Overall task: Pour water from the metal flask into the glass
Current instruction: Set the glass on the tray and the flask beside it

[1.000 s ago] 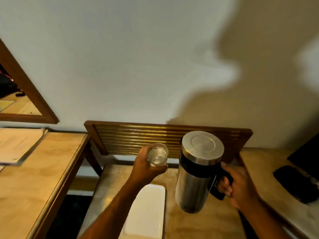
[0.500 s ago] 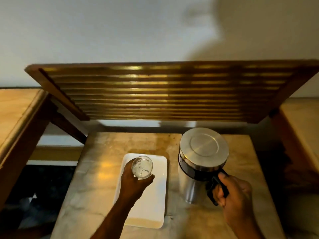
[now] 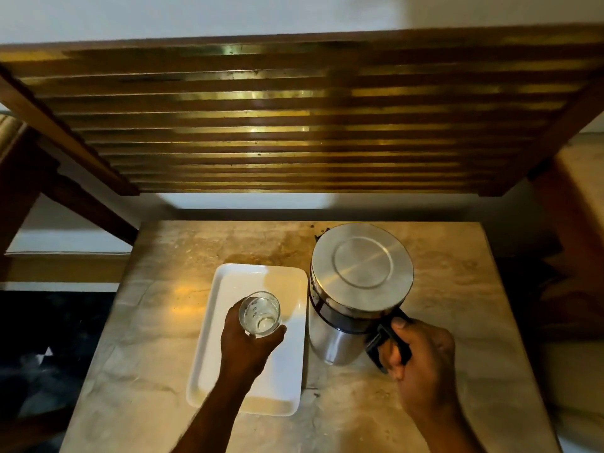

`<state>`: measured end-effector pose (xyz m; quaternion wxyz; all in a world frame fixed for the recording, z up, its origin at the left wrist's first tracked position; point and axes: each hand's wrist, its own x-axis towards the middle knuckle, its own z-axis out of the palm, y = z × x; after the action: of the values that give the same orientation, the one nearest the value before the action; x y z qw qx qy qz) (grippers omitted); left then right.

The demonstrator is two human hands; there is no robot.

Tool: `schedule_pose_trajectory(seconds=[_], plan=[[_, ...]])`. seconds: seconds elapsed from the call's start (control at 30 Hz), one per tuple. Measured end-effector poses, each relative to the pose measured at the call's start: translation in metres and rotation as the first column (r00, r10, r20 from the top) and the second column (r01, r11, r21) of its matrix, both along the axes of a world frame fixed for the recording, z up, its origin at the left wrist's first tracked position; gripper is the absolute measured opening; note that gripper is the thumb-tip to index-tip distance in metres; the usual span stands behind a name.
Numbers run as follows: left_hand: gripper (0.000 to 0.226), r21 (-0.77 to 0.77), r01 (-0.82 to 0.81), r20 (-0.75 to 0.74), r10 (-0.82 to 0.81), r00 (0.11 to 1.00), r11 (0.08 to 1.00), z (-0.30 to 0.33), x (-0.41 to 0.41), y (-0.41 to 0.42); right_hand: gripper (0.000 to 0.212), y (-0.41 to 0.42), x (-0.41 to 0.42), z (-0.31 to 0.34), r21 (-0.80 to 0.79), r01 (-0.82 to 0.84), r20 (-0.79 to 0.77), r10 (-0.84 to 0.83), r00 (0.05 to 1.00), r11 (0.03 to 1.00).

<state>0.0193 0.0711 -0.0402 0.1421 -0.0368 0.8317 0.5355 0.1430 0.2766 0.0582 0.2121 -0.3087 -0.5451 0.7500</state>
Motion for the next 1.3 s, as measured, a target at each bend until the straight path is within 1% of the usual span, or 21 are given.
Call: schedule_pose_trajectory(seconds=[0.13, 0.23, 0.33, 0.4, 0.53, 0.63, 0.77, 0.93, 1.0, 1.03, 1.1, 1.13, 1.17, 1.2, 1.23, 1.27, 1.3], plan=[[0.069, 0.023, -0.013, 0.016, 0.012, 1.0, 1.0, -0.002, 0.0, -0.006, 0.041, 0.008, 0.01, -0.016, -0.017, -0.02, 0.004, 0.02, 1.0, 1.0], [0.064, 0.011, -0.003, 0.009, 0.003, 1.0, 1.0, -0.006, 0.002, -0.01, 0.041, 0.021, 0.014, -0.017, -0.018, -0.104, -0.023, 0.104, 0.994, 0.994], [0.07, 0.005, -0.001, 0.014, 0.001, 1.0, 1.0, -0.01, 0.007, -0.011, 0.044, 0.032, 0.012, -0.011, 0.053, -0.208, -0.027, 0.209, 0.977, 0.977], [0.074, -0.005, -0.005, 0.009, 0.005, 1.0, 1.0, -0.013, 0.009, -0.01, 0.043, 0.035, 0.011, -0.01, 0.047, -0.246, -0.044, 0.248, 0.968, 0.968], [0.076, -0.036, -0.004, -0.006, 0.004, 1.0, 0.999, -0.018, 0.011, -0.011, 0.042, 0.041, 0.01, -0.017, 0.028, -0.274, -0.07, 0.275, 0.959, 0.961], [0.071, -0.054, 0.013, -0.022, -0.014, 1.0, 0.998, -0.02, 0.011, -0.012, 0.041, 0.047, 0.009, -0.024, 0.049, -0.324, -0.079, 0.327, 0.942, 0.945], [0.071, -0.084, 0.005, -0.024, -0.007, 1.0, 0.996, -0.02, 0.015, -0.011, 0.037, 0.054, 0.006, -0.026, 0.045, -0.376, -0.072, 0.379, 0.923, 0.925], [0.071, -0.069, 0.011, -0.003, -0.011, 1.0, 0.998, -0.017, 0.016, -0.011, 0.033, 0.057, 0.005, -0.025, 0.028, -0.43, -0.075, 0.431, 0.899, 0.902], [0.079, -0.11, 0.063, 0.0, -0.063, 0.998, 0.992, -0.008, 0.018, -0.014, 0.034, 0.061, 0.005, -0.022, 0.056, -0.45, -0.019, 0.452, 0.892, 0.891], [0.093, -0.112, 0.079, 0.028, -0.076, 0.997, 0.991, -0.003, 0.022, -0.018, 0.035, 0.062, 0.006, -0.021, 0.068, -0.466, 0.023, 0.466, 0.885, 0.882], [0.125, -0.03, 0.042, 0.157, -0.036, 0.987, 0.999, 0.013, 0.034, -0.029, 0.033, 0.061, 0.006, -0.014, 0.071, -0.488, 0.091, 0.482, 0.872, 0.87], [0.133, -0.014, 0.008, 0.218, -0.005, 0.976, 1.0, 0.02, 0.043, -0.038, 0.03, 0.06, 0.008, -0.014, 0.07, -0.488, 0.12, 0.479, 0.87, 0.87], [0.134, -0.012, 0.0, 0.232, 0.002, 0.973, 1.0, 0.035, 0.049, -0.045, 0.027, 0.059, 0.008, -0.004, 0.052, -0.472, 0.16, 0.459, 0.874, 0.88], [0.127, -0.029, -0.007, 0.255, 0.014, 0.967, 1.0, 0.045, 0.058, -0.049, 0.026, 0.059, 0.011, -0.005, 0.028, -0.44, 0.225, 0.423, 0.878, 0.898], [0.113, -0.013, -0.01, 0.242, 0.013, 0.97, 1.0, 0.064, 0.066, -0.054, 0.024, 0.059, 0.012, 0.007, 0.04, -0.401, 0.283, 0.375, 0.883, 0.915], [0.091, 0.007, -0.039, 0.2, 0.037, 0.979, 0.999, 0.087, 0.07, -0.054, 0.019, 0.059, 0.012, 0.019, 0.1, -0.383, 0.354, 0.327, 0.876, 0.918], [0.066, 0.042, -0.097, 0.123, 0.091, 0.988, 0.994, 0.104, 0.074, -0.053, 0.011, 0.058, 0.014, 0.026, 0.185, -0.404, 0.439, 0.292, 0.85, 0.896]])
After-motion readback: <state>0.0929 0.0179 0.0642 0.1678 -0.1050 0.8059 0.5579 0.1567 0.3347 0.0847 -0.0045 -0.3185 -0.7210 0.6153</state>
